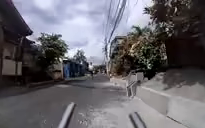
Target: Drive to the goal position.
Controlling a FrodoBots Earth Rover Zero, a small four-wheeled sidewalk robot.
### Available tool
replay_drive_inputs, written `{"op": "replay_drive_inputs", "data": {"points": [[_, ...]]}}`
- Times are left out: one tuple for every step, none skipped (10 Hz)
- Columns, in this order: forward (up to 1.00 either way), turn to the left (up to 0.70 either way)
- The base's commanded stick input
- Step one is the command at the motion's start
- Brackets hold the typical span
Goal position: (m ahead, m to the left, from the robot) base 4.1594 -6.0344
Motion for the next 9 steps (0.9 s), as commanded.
{"op": "replay_drive_inputs", "data": {"points": [[0.85, 0.0], [0.85, 0.0], [0.85, 0.0], [0.85, 0.0], [0.85, 0.0], [0.85, 0.0], [0.85, 0.0], [0.85, 0.0], [0.85, 0.0]]}}
